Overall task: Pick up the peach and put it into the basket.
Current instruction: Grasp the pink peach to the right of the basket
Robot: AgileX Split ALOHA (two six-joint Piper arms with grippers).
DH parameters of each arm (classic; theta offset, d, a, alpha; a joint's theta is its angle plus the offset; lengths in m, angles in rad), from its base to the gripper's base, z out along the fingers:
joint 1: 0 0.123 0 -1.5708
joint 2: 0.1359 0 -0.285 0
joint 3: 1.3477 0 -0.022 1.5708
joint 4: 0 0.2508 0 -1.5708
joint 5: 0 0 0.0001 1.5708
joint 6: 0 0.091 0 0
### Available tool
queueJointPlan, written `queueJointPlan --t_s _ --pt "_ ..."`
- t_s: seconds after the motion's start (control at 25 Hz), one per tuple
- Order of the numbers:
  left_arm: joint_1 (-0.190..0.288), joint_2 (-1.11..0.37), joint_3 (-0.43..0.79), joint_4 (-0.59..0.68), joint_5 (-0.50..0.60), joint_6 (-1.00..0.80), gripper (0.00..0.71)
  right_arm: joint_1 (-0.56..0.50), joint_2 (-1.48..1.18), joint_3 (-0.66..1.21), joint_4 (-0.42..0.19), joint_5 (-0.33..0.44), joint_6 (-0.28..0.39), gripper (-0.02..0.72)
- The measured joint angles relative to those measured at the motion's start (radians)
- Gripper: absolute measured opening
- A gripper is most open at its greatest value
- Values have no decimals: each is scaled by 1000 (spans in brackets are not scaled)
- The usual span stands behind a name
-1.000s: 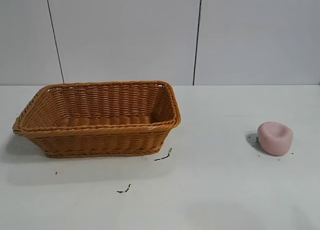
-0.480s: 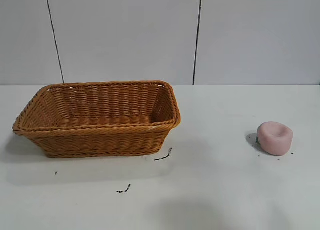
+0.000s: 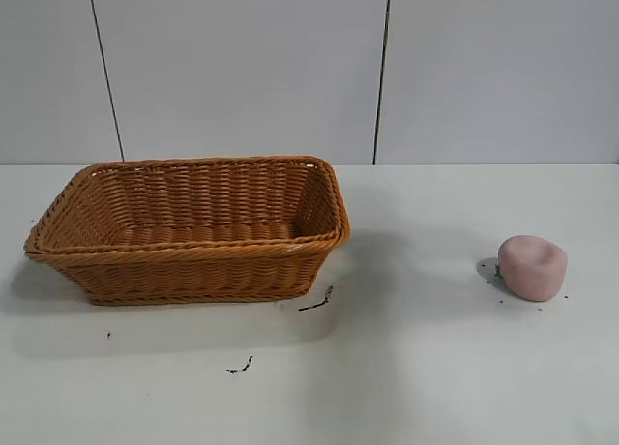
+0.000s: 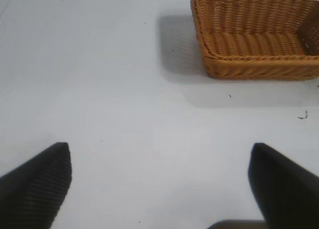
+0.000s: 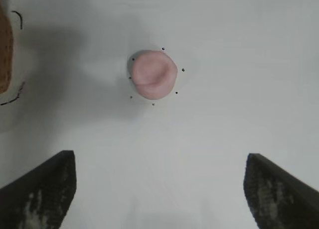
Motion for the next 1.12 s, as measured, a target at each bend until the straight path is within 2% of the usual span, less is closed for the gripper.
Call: queueJointPlan --t_s 0.24,0.44,0.6,1.12 --pt "0 0 0 0 0 0 693 0 258 -131 1 -8 -18 633" --pt "0 0 0 0 0 0 693 0 411 -155 4 -72 -29 633" --pt "0 0 0 0 0 0 693 0 509 -155 23 -93 -60 633" --pt "0 0 0 0 0 0 693 21 559 -156 45 -155 -112 633"
